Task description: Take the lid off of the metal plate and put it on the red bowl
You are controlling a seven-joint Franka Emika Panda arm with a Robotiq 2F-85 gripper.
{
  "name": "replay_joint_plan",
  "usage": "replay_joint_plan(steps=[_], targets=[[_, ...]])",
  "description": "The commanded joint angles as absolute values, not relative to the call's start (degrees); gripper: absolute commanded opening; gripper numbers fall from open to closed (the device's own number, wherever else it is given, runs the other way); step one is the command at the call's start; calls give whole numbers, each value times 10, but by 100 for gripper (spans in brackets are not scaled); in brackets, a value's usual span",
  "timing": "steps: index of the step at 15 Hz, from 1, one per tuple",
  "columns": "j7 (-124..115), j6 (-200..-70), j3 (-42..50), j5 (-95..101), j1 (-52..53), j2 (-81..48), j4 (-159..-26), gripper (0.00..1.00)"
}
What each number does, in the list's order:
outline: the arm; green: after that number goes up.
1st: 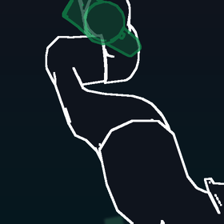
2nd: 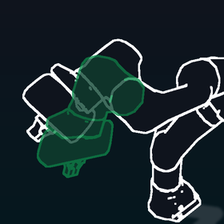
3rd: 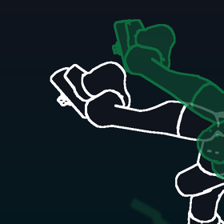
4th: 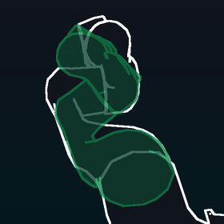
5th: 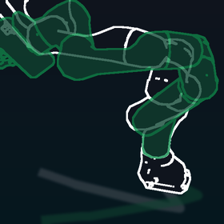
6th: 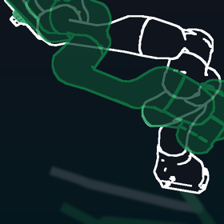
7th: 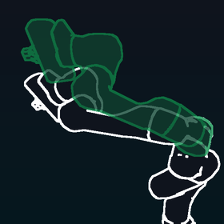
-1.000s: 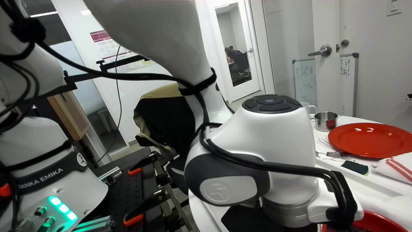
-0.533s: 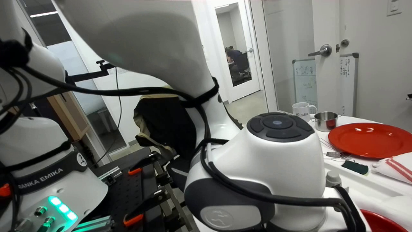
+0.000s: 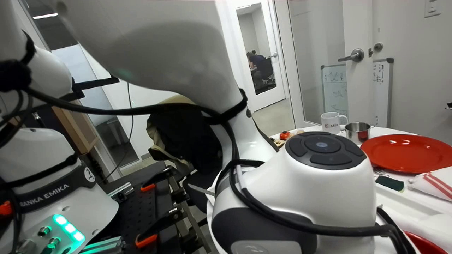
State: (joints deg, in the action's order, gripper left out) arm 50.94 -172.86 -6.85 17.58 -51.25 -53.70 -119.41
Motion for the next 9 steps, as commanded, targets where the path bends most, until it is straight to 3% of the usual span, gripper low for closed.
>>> replay_joint_plan(steps=[1, 9], targets=[[533, -1723, -77, 176, -515, -555, -1172, 100], [532, -1727, -79, 173, -507, -580, -1156, 100]])
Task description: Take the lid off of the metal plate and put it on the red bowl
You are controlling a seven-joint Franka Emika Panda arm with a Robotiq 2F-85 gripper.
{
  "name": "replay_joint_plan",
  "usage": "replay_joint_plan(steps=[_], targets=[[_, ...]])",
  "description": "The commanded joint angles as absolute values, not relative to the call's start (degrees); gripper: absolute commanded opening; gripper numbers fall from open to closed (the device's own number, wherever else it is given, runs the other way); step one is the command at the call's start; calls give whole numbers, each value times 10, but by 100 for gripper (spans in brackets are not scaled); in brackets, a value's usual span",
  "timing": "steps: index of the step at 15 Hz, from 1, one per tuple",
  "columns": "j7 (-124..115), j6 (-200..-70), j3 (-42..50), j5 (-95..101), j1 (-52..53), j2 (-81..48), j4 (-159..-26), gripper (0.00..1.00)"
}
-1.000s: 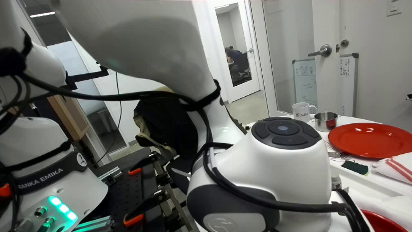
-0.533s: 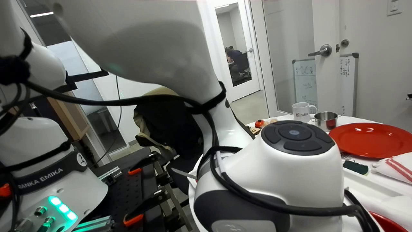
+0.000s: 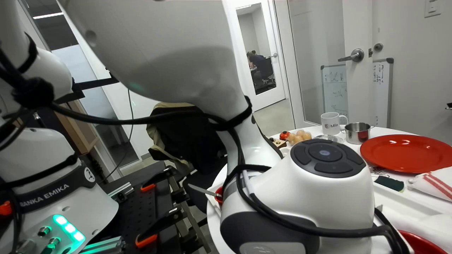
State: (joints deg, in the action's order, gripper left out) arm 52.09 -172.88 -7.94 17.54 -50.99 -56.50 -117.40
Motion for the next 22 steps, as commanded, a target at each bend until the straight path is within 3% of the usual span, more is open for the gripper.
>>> replay_joint_plan(steps=[1, 22], targets=[[531, -1727, -76, 174, -504, -582, -1154, 100], [520, -1751, -49, 176, -471, -580, -1161, 100]])
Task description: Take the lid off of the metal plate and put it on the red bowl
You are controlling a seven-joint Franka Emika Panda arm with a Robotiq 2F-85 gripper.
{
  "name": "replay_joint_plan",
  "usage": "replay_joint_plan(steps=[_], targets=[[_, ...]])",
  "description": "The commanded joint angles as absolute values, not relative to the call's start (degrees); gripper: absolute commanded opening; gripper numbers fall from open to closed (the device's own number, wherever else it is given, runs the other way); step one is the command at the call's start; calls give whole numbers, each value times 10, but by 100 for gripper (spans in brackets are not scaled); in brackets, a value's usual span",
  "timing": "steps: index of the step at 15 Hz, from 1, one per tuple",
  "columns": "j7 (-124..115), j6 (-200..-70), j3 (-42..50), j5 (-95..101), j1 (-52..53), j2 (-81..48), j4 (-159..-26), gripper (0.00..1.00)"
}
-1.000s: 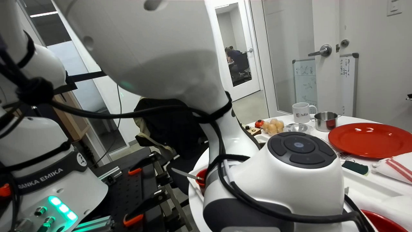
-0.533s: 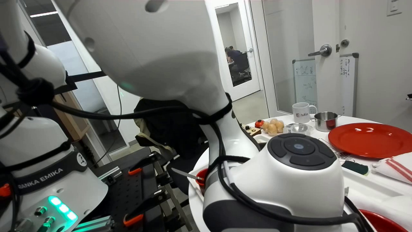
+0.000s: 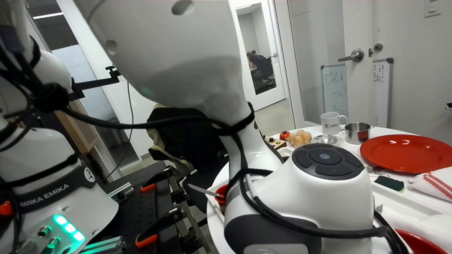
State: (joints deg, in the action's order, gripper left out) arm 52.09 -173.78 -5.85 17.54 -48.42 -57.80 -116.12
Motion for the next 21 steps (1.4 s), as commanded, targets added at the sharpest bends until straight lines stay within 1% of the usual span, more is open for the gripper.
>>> replay_joint_plan(steps=[1, 14, 15, 16, 18, 21], targets=[[519, -1752, -49, 176, -471, -579, -1162, 100], [519, -1771, -49, 180, -474, -571, -1173, 100], [519, -1772, -49, 180, -474, -570, -1173, 75], [519, -1773, -48, 180, -474, -570, -1174, 73], [519, -1775, -48, 181, -473, -570, -1174, 60], [518, -1778, -47, 181, -473, -566, -1175, 35]])
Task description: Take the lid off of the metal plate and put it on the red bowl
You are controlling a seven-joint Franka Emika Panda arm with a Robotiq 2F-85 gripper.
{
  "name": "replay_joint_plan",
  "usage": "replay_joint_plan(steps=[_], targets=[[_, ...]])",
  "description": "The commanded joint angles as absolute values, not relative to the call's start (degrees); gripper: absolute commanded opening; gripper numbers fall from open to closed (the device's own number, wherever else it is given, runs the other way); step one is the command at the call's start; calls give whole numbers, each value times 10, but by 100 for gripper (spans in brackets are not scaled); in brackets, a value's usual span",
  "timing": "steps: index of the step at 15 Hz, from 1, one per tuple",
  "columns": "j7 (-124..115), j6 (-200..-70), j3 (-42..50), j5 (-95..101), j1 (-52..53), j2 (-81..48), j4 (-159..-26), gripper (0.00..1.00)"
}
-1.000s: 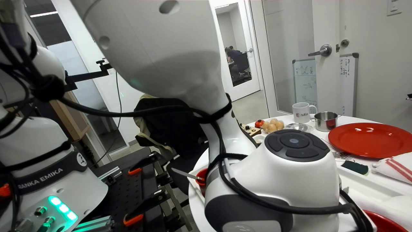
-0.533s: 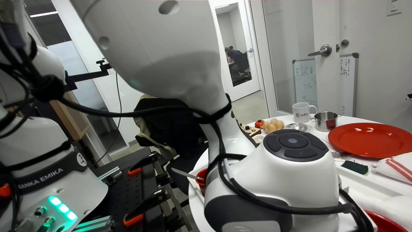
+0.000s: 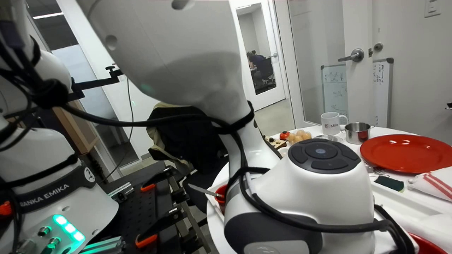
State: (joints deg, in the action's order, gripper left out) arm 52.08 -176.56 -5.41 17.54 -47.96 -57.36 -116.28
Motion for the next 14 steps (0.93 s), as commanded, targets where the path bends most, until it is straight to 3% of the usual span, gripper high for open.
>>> replay_joint_plan(steps=[1, 5, 14], targets=[[518, -1778, -47, 181, -473, -564, -1176, 29], [518, -1778, -48, 181, -473, -561, -1182, 0], [517, -1785, -50, 180, -476, -552, -1191, 0]])
